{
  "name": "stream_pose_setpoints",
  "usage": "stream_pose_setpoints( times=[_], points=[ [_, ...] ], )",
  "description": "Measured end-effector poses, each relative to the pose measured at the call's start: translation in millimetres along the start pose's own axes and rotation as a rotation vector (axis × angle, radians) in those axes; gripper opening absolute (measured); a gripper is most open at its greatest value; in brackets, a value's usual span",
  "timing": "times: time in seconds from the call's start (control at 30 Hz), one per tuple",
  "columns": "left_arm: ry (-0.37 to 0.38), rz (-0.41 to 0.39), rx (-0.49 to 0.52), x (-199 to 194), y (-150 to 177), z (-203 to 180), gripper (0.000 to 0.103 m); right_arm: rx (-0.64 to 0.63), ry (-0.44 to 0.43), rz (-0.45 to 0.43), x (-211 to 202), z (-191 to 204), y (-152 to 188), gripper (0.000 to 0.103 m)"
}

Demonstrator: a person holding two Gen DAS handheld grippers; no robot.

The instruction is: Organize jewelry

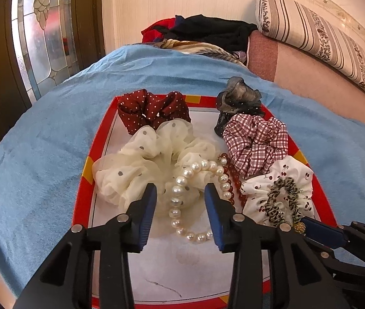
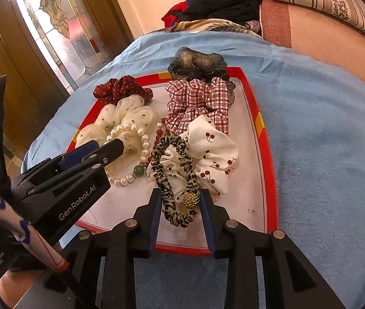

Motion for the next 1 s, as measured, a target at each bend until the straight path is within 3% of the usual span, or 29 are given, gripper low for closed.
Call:
stream_pose_setpoints(
  times=[0.2, 0.63, 1.0],
  points=[
    [-0.007, -0.003, -0.005, -2, 1, 2, 0.042, -0.005, 0.000, -0.004, -6, 1, 2, 0.035],
    [0.000, -0.038, 0.002, -11, 3, 0, 0.061, 0.004, 0.001, -0.013, -19, -3, 8, 0.050],
    [-0.003, -0.072, 0.004, -20, 2, -2, 0.073, 0.019, 0.002, -0.037, -35, -8, 10, 0.051]
  ],
)
Point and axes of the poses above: each gripper's, at about its wrist camera, not at the fingertips, and x roughly the way its jaws point, z to its left, y to its underside, the point moved 6 cm from there along x, roughly the way its jaws point, and after that the axes turned 9 degrees about -x, right-handed, at the moved point
